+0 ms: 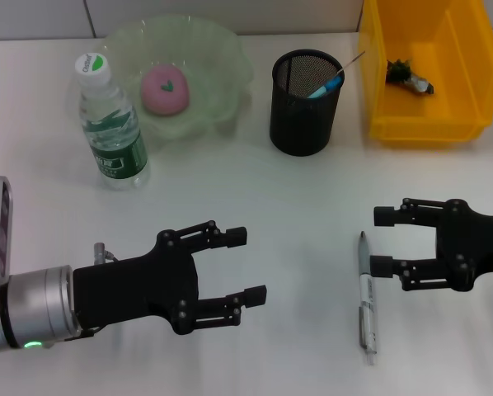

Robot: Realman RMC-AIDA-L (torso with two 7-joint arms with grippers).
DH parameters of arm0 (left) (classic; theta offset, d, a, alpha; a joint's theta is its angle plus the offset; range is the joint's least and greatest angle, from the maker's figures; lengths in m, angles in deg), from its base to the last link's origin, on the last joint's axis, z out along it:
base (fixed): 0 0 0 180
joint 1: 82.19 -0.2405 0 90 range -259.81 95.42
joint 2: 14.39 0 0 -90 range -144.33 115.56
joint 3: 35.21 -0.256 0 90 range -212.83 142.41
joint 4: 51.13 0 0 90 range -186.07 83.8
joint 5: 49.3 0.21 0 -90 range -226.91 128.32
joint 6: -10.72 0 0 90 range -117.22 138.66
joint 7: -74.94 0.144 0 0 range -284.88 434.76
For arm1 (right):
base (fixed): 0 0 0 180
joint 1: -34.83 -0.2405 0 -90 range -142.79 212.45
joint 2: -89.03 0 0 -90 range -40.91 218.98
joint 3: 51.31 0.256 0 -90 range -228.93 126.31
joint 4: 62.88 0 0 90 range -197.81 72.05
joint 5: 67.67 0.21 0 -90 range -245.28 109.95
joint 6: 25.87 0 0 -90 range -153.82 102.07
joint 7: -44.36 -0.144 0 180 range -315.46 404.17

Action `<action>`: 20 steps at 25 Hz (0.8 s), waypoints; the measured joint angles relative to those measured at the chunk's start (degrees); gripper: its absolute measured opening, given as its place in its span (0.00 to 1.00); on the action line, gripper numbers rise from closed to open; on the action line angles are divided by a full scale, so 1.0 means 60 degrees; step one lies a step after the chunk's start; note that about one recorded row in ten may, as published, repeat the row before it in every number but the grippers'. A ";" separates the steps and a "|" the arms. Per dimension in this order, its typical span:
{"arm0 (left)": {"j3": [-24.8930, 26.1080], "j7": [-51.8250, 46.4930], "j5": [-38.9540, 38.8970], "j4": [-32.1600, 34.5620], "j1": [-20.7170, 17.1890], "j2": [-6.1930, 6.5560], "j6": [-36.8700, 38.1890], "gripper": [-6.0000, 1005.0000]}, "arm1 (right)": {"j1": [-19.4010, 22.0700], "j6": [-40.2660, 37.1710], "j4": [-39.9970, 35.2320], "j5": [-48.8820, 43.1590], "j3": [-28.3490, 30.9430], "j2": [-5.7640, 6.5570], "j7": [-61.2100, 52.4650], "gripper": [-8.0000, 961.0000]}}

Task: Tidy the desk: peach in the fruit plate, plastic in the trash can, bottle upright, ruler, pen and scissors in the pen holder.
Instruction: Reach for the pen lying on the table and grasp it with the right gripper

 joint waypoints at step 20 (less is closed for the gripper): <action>0.0007 -0.0212 0.0081 0.0123 0.0152 -0.0051 -0.0192 0.78 | -0.0950 -0.0562 -0.1315 -0.1906 0.0018 -0.0036 0.0193 0.84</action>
